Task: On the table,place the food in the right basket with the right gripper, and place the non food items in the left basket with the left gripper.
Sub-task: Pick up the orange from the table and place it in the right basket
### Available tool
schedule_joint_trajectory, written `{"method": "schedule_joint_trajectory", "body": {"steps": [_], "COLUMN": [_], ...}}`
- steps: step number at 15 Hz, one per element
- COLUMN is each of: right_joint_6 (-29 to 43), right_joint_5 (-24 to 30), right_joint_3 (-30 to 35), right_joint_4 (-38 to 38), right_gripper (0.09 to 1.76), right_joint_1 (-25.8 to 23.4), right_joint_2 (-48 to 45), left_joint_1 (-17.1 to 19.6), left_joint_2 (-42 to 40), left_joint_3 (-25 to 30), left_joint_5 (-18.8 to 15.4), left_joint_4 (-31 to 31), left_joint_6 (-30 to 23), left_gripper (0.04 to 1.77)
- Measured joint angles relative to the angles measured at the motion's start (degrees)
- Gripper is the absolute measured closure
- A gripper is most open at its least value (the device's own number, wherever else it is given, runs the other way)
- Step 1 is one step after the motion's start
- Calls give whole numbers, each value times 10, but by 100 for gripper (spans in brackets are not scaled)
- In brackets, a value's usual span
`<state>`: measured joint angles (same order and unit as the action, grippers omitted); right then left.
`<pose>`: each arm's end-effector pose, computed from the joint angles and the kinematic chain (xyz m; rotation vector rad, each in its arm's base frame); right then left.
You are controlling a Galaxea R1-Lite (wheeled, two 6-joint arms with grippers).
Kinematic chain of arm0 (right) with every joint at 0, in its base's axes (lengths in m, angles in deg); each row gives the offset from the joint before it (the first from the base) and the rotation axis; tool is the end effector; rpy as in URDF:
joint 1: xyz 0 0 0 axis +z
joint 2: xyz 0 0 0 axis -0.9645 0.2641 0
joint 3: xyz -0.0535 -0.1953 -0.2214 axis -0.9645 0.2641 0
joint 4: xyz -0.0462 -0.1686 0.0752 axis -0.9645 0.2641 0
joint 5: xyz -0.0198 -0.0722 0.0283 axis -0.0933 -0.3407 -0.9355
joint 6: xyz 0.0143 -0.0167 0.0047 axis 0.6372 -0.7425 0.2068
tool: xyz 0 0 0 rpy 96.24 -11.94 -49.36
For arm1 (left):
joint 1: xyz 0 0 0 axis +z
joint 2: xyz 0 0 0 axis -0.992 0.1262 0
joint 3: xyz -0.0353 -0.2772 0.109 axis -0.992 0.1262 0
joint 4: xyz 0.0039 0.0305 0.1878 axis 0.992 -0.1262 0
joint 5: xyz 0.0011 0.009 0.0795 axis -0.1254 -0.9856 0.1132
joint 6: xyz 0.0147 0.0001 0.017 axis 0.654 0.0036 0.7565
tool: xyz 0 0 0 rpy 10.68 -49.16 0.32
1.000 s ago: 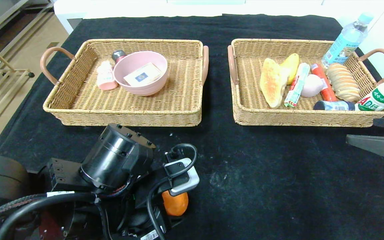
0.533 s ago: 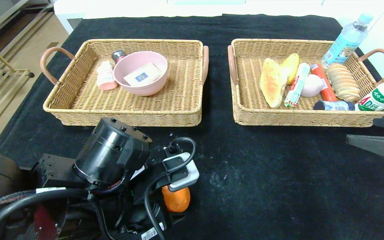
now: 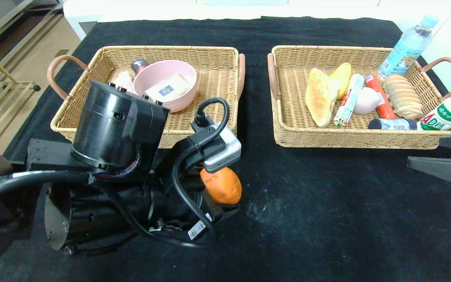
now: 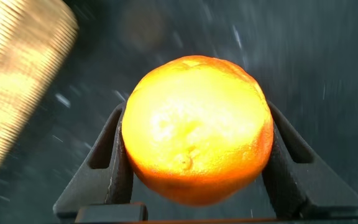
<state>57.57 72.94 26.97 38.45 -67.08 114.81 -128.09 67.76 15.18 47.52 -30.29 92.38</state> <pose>0.1601 0.0288 0.2895 -0.1196 0.3292 0.4836 0.1947 -0.1930 0.2417 0.6130 0.3391 -0.7441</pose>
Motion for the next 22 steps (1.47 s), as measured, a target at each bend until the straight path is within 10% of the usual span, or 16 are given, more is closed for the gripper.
{"method": "schedule_joint_trajectory", "body": {"steps": [22], "right_joint_6": [5], "right_joint_5": [-5], "right_joint_3": [-6], "right_joint_4": [-7], "right_gripper": [14], "right_joint_1": [-11], "right_joint_2": [7], "left_joint_1": [2], "left_joint_2": [231], "left_joint_3": [-390], "left_joint_5": [-42], "left_joint_4": [127], "left_joint_6": [-214], "left_gripper": [64]}}
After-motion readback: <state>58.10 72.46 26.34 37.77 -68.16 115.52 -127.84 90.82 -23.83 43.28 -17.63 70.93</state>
